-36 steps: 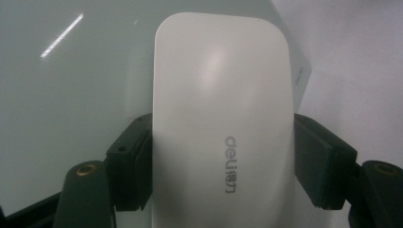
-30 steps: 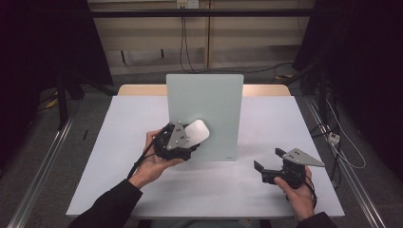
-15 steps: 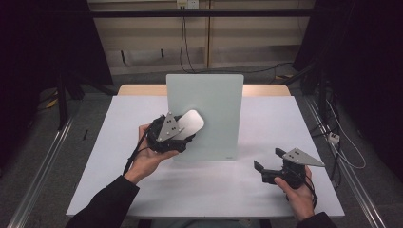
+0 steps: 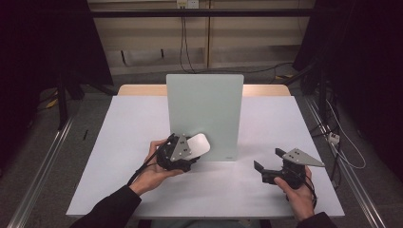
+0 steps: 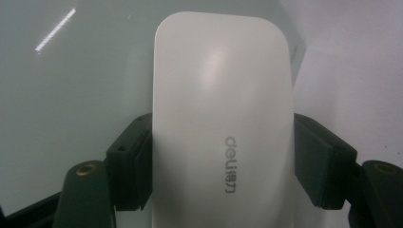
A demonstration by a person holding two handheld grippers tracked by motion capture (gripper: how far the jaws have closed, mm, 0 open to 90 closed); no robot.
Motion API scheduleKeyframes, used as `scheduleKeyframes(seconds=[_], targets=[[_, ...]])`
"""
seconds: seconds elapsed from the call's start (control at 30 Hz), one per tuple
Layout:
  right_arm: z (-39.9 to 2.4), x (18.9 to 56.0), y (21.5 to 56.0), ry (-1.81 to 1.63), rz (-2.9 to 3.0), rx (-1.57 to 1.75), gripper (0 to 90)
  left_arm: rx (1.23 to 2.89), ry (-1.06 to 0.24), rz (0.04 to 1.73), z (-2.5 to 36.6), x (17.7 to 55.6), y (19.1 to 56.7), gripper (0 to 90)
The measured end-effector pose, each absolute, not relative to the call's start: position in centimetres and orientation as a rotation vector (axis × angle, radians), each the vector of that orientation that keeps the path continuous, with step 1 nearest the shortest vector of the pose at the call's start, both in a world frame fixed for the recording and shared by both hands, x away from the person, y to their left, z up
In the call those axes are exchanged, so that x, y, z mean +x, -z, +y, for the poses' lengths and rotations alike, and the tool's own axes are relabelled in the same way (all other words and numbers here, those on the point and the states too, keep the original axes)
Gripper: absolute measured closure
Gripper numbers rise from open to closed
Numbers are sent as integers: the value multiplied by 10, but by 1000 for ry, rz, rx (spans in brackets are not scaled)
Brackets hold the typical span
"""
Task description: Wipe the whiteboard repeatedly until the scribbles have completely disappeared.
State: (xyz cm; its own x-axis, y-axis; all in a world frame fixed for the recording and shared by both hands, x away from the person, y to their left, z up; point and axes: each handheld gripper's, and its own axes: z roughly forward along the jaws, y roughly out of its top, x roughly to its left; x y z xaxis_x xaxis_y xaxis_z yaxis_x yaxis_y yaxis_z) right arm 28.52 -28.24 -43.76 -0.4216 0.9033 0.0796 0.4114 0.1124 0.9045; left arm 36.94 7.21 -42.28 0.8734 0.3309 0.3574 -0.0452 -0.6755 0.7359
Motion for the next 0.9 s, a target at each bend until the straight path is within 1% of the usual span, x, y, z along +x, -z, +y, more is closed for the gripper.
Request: scheduleKeyframes(seconds=[0.07,0.13,0.27,0.53,0.6,0.67,0.9], targets=[[-282,285,438,-1278,1892,1275,53,2254,-584,197,70,368,426,302],[-283,285,438,-1277,1891,1277,53,2270,-591,182,68,367,428,302],[-283,285,437,-1279,1889,1277,53,2246,-593,197,70,369,423,302],[-283,285,437,-1277,1891,1275,53,2152,-662,262,84,381,394,302],[-283,285,437,-1277,1892,1275,53,2122,-642,295,88,385,386,302],[-283,285,437,-1276,1892,1274,53,2104,-678,305,90,387,379,302],[-282,285,438,-1277,1894,1272,53,2026,-699,366,99,395,360,303]])
